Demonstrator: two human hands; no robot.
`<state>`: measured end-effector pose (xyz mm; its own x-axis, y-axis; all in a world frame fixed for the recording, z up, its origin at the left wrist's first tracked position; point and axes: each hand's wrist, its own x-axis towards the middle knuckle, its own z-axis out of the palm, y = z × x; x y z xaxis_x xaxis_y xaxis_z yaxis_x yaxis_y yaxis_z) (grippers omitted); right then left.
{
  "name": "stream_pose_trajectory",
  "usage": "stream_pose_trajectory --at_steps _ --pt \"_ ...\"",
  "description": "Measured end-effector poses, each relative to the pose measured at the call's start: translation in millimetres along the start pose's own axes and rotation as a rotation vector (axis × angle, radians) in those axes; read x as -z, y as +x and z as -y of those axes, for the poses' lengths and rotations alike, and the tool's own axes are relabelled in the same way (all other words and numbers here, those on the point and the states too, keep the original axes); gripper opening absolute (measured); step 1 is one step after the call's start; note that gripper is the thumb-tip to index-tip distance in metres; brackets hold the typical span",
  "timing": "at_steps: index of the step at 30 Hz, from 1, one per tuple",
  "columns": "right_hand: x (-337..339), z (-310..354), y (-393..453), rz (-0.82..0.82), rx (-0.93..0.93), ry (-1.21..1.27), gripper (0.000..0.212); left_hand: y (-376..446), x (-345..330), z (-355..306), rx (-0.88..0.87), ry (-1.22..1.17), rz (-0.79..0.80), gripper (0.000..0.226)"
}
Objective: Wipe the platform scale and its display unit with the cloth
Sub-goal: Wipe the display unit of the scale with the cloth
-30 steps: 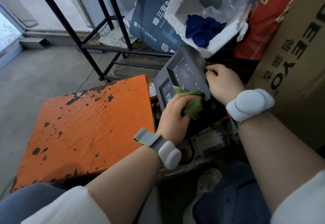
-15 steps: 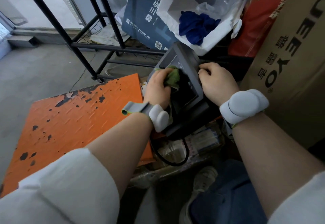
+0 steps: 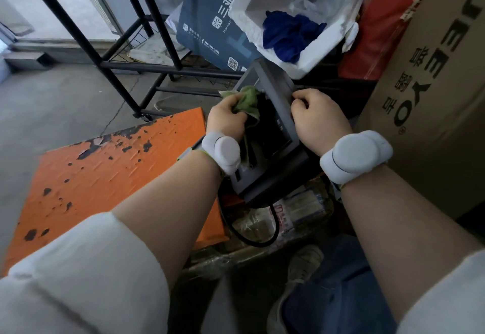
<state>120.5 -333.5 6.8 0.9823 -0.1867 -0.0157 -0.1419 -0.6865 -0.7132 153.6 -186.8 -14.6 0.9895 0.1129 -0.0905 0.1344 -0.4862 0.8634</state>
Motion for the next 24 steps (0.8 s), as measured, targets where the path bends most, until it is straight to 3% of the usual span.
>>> stream_pose_trajectory --at_steps 5,14,20,24 --pt "0.6 -0.8 -0.5 0.020 -0.003 0.002 0.040 -43.1 3.3 11.8 0.007 -0.148 0.065 0.043" --pt "5.1 3.5 -5.9 0.055 -0.012 -0.035 0.040 -102.8 -9.8 25.6 -0.113 -0.148 0.103 0.043" --pt "17.4 -8.3 -20.0 0.105 0.030 -0.008 0.038 -117.5 -14.3 10.4 -0.288 0.019 0.094 0.051" --pt "25.4 -18.4 -31.9 0.118 0.064 -0.013 0.038 -120.8 -22.2 13.9 -0.527 0.164 0.081 0.052"
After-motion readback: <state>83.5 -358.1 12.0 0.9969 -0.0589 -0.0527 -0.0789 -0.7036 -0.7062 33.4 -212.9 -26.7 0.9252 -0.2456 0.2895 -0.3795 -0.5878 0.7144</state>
